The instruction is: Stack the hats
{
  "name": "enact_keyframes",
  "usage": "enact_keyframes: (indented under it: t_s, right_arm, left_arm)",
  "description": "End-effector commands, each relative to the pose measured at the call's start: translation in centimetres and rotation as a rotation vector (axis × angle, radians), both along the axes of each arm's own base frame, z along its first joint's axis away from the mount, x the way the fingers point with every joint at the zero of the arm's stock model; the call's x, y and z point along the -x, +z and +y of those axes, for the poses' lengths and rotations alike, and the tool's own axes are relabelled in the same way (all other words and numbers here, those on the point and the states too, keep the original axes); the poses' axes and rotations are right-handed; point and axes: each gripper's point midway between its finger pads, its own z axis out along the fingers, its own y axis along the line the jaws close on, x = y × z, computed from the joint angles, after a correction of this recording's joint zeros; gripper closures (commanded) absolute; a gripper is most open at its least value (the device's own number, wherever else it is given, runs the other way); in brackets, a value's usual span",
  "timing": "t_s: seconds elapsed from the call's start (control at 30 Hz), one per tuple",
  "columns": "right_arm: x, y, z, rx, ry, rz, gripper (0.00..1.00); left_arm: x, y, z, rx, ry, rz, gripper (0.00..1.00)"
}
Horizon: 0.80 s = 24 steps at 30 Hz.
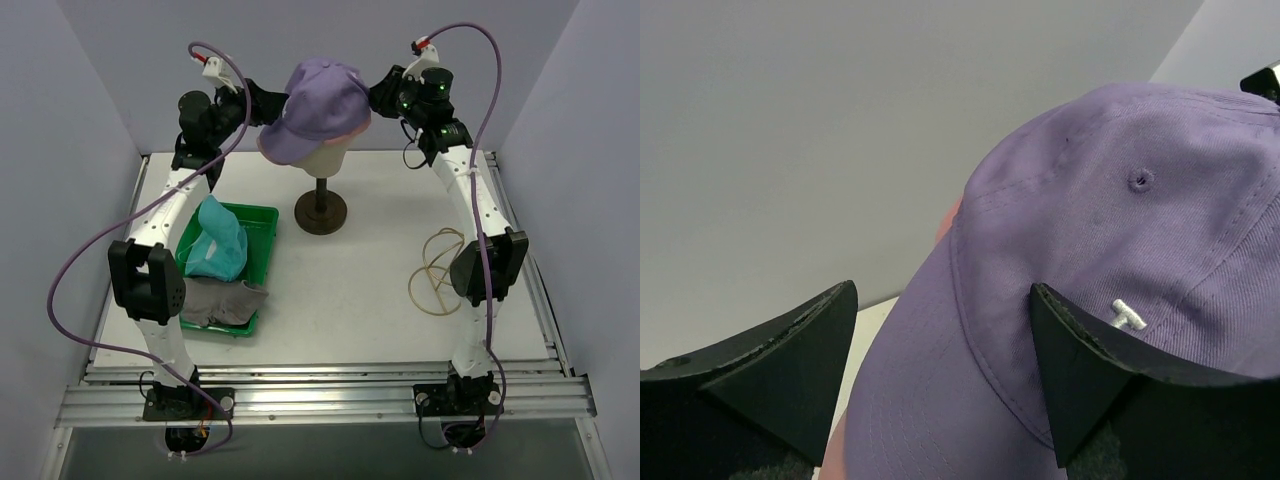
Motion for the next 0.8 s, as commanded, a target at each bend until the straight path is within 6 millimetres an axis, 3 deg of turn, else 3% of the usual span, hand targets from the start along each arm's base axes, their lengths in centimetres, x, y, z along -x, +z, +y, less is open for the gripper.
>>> enact_keyframes:
  t_s: [0.0, 0.23, 0.3, 0.37, 0.4, 0.43, 0.47, 0.5, 0.57, 0.6, 0.7, 0.77]
  right_arm:
    - [0.5, -7.2, 0.0, 0.086, -0.014, 0.194, 0.86]
    - [1.4, -7.6, 1.0, 0.108, 0.017, 0.213, 0.82]
    - [1.5, -8.1, 1.2, 0.129, 0.034, 0.23, 0.82]
    - [1.4, -7.4, 1.2, 0.13, 0.033, 0.216, 0.81]
    - [1.5, -7.3, 1.2, 0.13, 0.031, 0.215, 0.8]
    - [1.4, -6.5, 0.9, 0.12, 0.025, 0.202, 0.79]
    - [1.4, -6.0, 0.9, 0.113, 0.027, 0.194, 0.79]
    - [1.5, -5.3, 0.9, 0.101, 0.028, 0.183, 0.78]
    - [1.4, -3.6, 0.4, 0.079, 0.017, 0.157, 0.78]
    - [1.4, -2.9, 0.3, 0.066, 0.013, 0.142, 0.77]
    - [1.1, -0.6, -0.5, 0.021, 0.001, 0.11, 0.76]
    - [0.5, -1.0, -0.7, 0.007, 0.009, 0.123, 0.76]
  left_arm:
    - [0.1, -2.9, -1.3, -0.028, -0.045, 0.051, 0.22]
    - [0.2, -4.8, -1.2, -0.038, -0.048, 0.079, 0.21]
    - [0.5, -4.1, -0.4, -0.053, -0.027, 0.071, 0.21]
    - [0.4, -3.8, 1.9, -0.048, 0.029, 0.085, 0.19]
    - [1.0, -1.8, 3.1, -0.028, 0.055, 0.063, 0.19]
    - [1.2, -1.3, 4.2, -0.02, 0.084, 0.074, 0.18]
    - [0.8, -0.8, 6.7, -0.006, 0.157, 0.08, 0.18]
    - [1.8, 1.3, 8.1, 0.016, 0.194, 0.054, 0.18]
    - [2.5, 2.4, 10.7, 0.031, 0.28, 0.062, 0.17]
    - [3.3, 3.9, 12.7, 0.04, 0.356, 0.043, 0.17]
    - [4.6, 4.3, 14.4, -0.025, 0.451, 0.054, 0.17]
    - [5.3, 4.5, 14.1, -0.02, 0.432, 0.04, 0.17]
